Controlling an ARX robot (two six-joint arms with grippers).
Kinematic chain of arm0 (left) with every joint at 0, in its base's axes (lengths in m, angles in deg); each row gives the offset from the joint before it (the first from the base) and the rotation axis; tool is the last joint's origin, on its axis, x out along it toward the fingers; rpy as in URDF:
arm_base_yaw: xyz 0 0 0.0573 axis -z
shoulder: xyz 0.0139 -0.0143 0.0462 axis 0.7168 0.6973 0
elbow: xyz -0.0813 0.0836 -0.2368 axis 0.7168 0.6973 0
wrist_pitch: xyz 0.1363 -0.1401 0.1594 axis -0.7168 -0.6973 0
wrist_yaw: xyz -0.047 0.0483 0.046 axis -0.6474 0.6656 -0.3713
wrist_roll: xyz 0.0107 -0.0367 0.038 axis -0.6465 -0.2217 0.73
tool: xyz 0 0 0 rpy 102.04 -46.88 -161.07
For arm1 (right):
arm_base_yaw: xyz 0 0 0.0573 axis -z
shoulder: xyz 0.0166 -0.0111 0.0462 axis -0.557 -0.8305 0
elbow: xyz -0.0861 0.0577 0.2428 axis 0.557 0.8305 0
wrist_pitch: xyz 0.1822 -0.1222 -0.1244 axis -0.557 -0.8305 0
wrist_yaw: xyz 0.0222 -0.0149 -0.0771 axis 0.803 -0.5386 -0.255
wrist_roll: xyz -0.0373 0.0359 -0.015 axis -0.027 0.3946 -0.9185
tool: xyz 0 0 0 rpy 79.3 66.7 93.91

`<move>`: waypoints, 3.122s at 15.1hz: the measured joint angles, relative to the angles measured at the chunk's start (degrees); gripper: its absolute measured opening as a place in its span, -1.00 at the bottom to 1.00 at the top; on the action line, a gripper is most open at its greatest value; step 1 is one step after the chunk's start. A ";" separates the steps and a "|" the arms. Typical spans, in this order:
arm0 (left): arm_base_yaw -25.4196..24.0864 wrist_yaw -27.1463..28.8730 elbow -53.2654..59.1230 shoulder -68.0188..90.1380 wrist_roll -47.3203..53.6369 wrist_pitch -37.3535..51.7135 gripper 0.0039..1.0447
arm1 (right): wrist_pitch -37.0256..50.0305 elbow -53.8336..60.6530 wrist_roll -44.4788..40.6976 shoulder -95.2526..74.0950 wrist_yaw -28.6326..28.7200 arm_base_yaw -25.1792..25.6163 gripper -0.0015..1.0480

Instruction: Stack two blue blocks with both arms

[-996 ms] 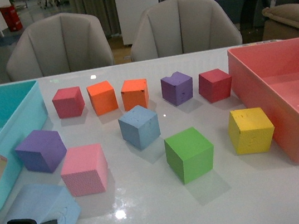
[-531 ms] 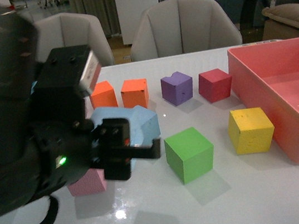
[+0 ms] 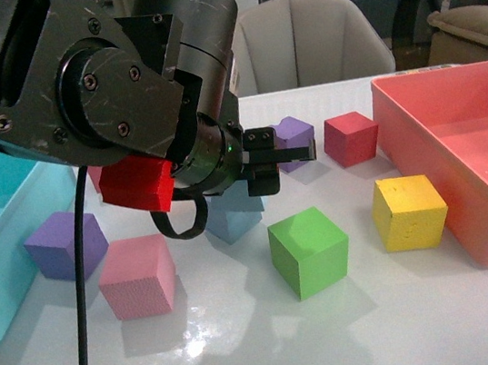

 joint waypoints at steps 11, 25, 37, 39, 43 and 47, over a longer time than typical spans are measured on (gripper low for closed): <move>-2.43 2.05 -7.17 5.97 -2.14 -1.88 -0.26 | 0.02 0.00 0.00 0.00 0.00 0.00 0.88; 2.43 0.96 5.18 -12.09 2.43 16.28 0.88 | 0.00 0.00 0.00 0.00 0.00 0.00 0.88; -9.70 7.67 56.28 -50.40 11.47 45.94 -0.45 | 0.00 0.00 0.00 0.00 0.02 0.00 0.88; -14.53 2.71 60.94 -53.33 11.47 46.36 -0.87 | 0.00 0.00 0.00 0.00 0.00 0.00 0.88; -19.61 -2.40 66.95 -64.41 11.61 41.86 -0.97 | 0.00 0.00 0.00 0.00 0.02 0.00 0.88; -22.60 -5.44 71.63 -70.71 11.63 41.11 -0.97 | 0.00 0.00 0.00 0.00 0.02 0.00 0.88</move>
